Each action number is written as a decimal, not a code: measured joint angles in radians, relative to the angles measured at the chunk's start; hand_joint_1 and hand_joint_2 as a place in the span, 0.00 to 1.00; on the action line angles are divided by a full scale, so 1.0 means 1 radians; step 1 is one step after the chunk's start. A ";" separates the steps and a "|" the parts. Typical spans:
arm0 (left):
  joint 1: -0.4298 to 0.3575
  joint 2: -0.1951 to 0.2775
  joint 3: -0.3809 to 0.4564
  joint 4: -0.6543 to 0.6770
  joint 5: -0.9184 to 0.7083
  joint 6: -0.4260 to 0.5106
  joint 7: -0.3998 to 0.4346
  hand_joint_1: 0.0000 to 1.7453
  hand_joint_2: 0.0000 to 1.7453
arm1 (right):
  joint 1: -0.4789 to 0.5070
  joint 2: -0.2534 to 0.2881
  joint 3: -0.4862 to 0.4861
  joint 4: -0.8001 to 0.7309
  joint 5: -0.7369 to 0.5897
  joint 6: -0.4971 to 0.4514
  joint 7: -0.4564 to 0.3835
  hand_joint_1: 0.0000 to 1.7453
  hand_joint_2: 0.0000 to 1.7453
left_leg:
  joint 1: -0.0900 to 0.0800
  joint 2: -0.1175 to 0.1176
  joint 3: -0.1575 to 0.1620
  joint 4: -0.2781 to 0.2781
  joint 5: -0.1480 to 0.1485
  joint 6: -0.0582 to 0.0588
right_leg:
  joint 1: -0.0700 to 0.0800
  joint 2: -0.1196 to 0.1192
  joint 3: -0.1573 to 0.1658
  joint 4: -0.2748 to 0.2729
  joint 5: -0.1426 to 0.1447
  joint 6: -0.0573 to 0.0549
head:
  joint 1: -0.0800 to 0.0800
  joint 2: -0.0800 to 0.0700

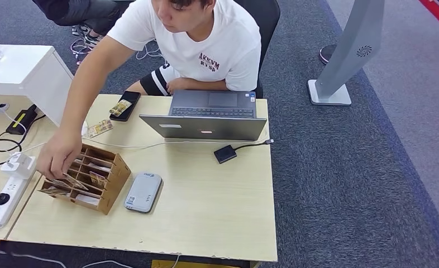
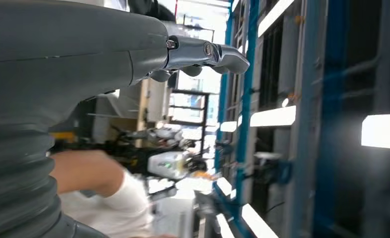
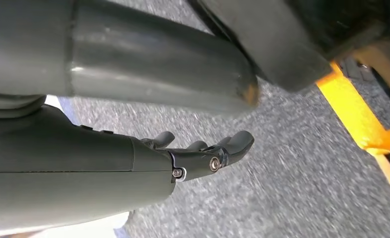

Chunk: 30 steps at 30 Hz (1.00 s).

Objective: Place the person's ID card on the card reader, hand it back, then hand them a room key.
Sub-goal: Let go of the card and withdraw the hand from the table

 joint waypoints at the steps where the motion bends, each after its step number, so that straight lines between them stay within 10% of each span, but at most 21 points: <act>1: 0.022 -0.020 0.089 -0.005 0.059 -0.030 0.012 0.00 1.00 | 0.006 0.000 -0.004 0.003 -0.004 -0.007 -0.002 0.00 0.00 | 0.000 0.000 0.000 0.000 0.000 0.000 | 0.000 0.000 0.000 0.000 -0.001 0.000 | 0.000 0.000; 6: 0.057 -0.063 0.356 0.035 0.148 -0.039 0.045 0.00 1.00 | 0.020 -0.002 -0.013 0.012 -0.005 -0.019 -0.003 0.00 0.00 | 0.000 -0.010 -0.001 0.000 -0.001 0.000 | 0.000 -0.009 0.002 0.000 -0.004 0.001 | 0.000 0.000; 11: 0.063 -0.092 0.549 0.275 0.097 0.308 -0.041 0.00 1.00 | 0.023 -0.003 -0.015 0.012 -0.004 -0.026 -0.005 0.00 0.00 | 0.000 -0.008 0.003 -0.001 -0.001 -0.001 | 0.000 -0.008 0.006 0.000 -0.004 0.000 | -0.003 0.000; 14: 0.089 -0.187 0.648 0.375 -0.096 0.494 -0.071 0.00 1.00 | 0.029 -0.006 -0.015 0.014 -0.005 -0.028 -0.022 0.00 0.00 | -0.001 -0.009 0.003 -0.001 -0.002 0.000 | -0.001 -0.009 0.006 -0.001 -0.004 0.001 | -0.004 0.000; 18: 0.107 -0.397 0.743 0.395 -0.477 0.699 0.066 0.00 0.00 | 0.031 -0.008 -0.015 0.016 -0.011 -0.035 -0.025 0.00 0.00 | -0.003 -0.012 0.004 0.001 -0.004 0.006 | -0.002 -0.013 0.010 -0.004 -0.005 0.005 | -0.001 0.000; 21: 0.112 -0.512 0.767 0.465 -0.814 0.809 0.242 0.00 0.00 | 0.031 -0.008 -0.015 0.017 0.008 -0.039 0.011 0.00 0.00 | -0.005 -0.012 0.004 0.001 -0.004 0.008 | -0.003 -0.013 0.011 -0.005 -0.005 0.007 | 0.001 0.000; 25: 0.093 -0.572 0.772 0.684 -0.955 0.855 0.372 0.00 1.00 | 0.027 -0.007 -0.005 0.017 0.049 -0.036 0.077 0.00 0.00 | -0.006 -0.012 0.004 0.002 -0.004 0.010 | -0.004 -0.014 0.011 -0.005 -0.004 0.009 | 0.000 0.000; 29: 0.043 -0.546 0.800 0.946 -0.844 0.800 0.318 0.00 1.00 | 0.014 -0.007 0.013 0.016 0.078 -0.019 0.111 0.00 1.00 | -0.005 -0.012 0.005 0.002 -0.003 0.010 | -0.004 -0.014 0.012 -0.005 -0.003 0.008 | 0.000 0.000; 30: 0.033 -0.535 0.805 0.997 -0.808 0.755 0.306 0.00 1.00 | 0.011 -0.007 0.017 0.015 0.084 -0.014 0.115 0.00 1.00 | -0.005 -0.012 0.005 0.002 -0.003 0.010 | -0.004 -0.014 0.012 -0.005 -0.003 0.008 | 0.000 0.000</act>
